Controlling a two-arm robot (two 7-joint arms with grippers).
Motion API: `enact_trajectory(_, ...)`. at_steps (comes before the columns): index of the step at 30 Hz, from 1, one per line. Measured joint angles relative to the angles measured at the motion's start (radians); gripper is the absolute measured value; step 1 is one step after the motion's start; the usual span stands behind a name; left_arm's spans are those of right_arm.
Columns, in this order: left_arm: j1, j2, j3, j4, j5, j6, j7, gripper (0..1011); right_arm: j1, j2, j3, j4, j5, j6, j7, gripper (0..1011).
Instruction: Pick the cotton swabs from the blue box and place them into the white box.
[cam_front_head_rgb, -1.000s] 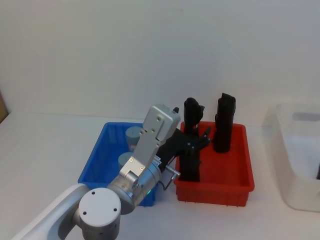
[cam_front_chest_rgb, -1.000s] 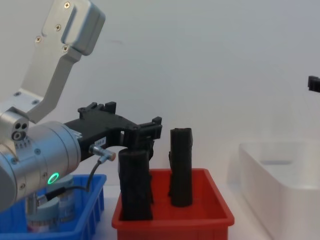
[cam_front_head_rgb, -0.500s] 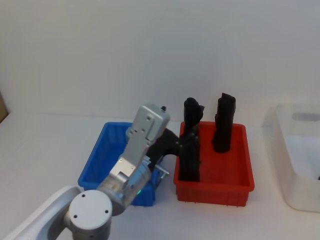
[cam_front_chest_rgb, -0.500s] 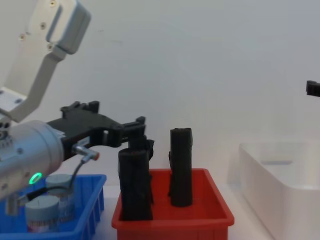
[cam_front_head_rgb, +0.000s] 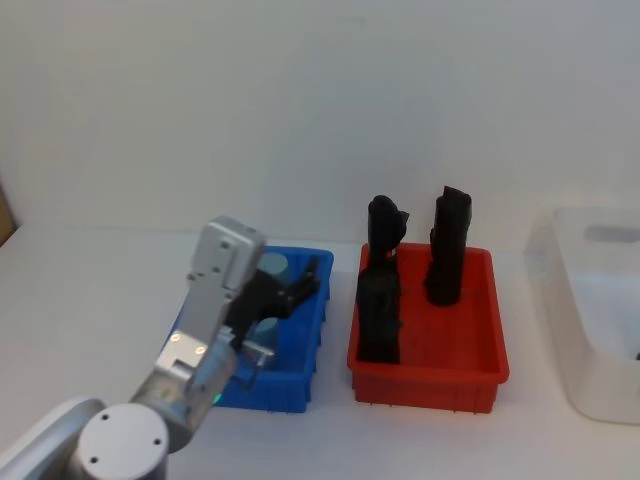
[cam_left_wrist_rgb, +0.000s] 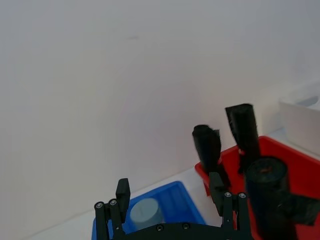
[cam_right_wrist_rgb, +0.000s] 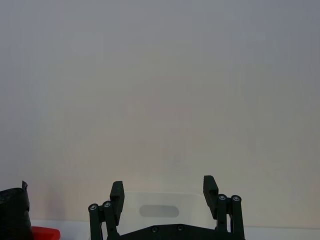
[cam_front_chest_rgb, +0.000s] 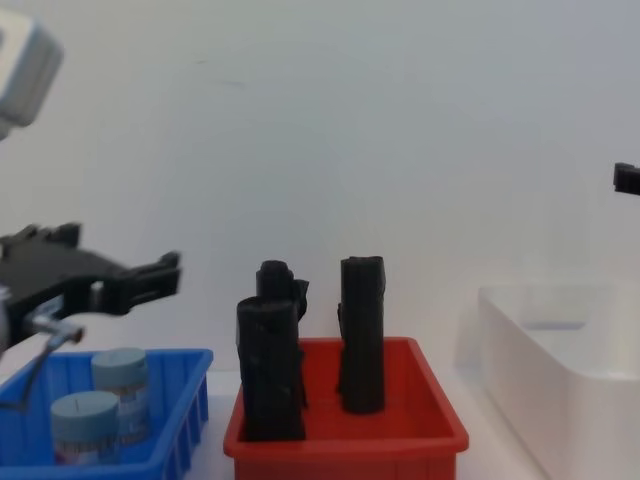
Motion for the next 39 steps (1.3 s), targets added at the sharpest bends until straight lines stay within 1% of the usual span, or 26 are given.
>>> enact_trajectory(5,0.031,0.032,-0.021,0.001,-0.049,0.009,0.022,1003,0.0,0.0,0.0,0.001,0.0,0.0,0.0,1001)
enact_trajectory(7,0.037,0.039,-0.027,0.006,-0.058,0.01,0.022,1003,0.0,0.0,0.0,0.001,0.0,0.0,0.0,1001)
enact_trajectory(8,0.041,0.046,-0.033,0.014,-0.072,0.01,0.022,1003,0.0,0.0,0.0,0.001,0.0,0.0,0.0,1001)
enact_trajectory(11,0.046,0.051,-0.038,0.024,-0.087,0.01,0.016,1003,0.0,0.0,0.0,0.001,0.0,0.0,0.0,1001)
enact_trajectory(16,0.05,0.06,-0.051,0.06,-0.114,0.008,-0.011,1003,0.0,0.0,0.0,0.001,0.0,0.0,0.0,1001)
enact_trajectory(23,0.039,0.058,-0.06,0.109,-0.131,0.002,-0.062,1003,0.0,0.0,0.0,0.001,0.0,0.0,0.0,1001)
enact_trajectory(38,-0.023,0.025,-0.068,0.227,-0.138,-0.031,-0.21,1003,0.0,0.0,0.0,0.001,0.0,0.0,0.0,1001)
enact_trajectory(39,-0.023,0.025,-0.068,0.227,-0.138,-0.031,-0.21,1003,0.0,0.0,0.0,0.001,0.0,0.0,0.0,1001)
